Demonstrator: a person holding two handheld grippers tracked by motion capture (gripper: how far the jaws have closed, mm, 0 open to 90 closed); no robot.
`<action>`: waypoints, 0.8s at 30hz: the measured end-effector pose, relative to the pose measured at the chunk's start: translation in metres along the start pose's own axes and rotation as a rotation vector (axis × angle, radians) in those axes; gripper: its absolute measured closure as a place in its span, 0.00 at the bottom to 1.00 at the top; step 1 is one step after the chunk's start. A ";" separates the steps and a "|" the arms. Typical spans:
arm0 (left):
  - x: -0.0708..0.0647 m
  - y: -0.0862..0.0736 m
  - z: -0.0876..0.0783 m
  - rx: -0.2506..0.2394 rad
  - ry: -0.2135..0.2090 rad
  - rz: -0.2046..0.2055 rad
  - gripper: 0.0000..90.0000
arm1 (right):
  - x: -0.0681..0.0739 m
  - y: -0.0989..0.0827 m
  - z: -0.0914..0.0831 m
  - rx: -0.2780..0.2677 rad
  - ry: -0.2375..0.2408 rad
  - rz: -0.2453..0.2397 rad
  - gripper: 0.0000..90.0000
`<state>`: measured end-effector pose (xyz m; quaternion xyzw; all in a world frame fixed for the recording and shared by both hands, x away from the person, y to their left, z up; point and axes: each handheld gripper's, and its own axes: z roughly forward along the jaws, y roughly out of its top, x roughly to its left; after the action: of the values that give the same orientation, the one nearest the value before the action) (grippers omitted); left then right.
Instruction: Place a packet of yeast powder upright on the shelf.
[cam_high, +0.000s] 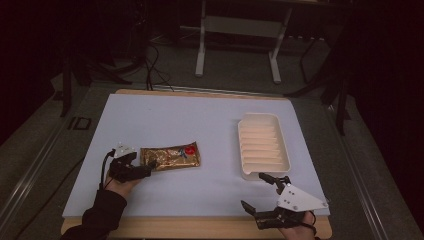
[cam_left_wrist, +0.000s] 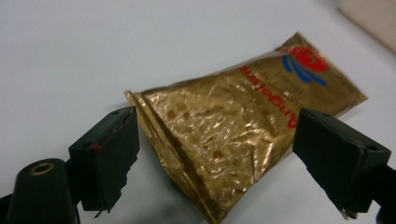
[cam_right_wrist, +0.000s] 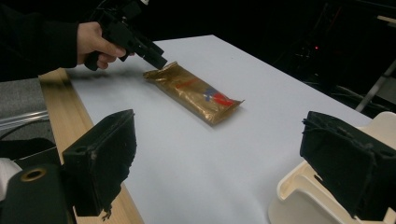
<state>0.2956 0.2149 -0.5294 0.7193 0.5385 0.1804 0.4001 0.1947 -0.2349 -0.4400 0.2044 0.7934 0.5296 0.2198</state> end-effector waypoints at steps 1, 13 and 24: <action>0.000 -0.001 0.001 0.014 0.000 -0.004 0.17 | 0.000 0.000 0.000 0.000 0.000 0.000 0.12; 0.000 -0.010 0.018 0.100 0.043 -0.047 0.23 | 0.001 -0.001 0.001 0.009 0.004 -0.002 0.12; -0.019 -0.016 0.018 0.089 0.112 0.032 0.45 | 0.001 -0.001 0.002 0.014 0.005 -0.007 0.12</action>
<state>0.2914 0.1924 -0.5492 0.7335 0.5561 0.2029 0.3340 0.1946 -0.2331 -0.4417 0.2021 0.7982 0.5238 0.2182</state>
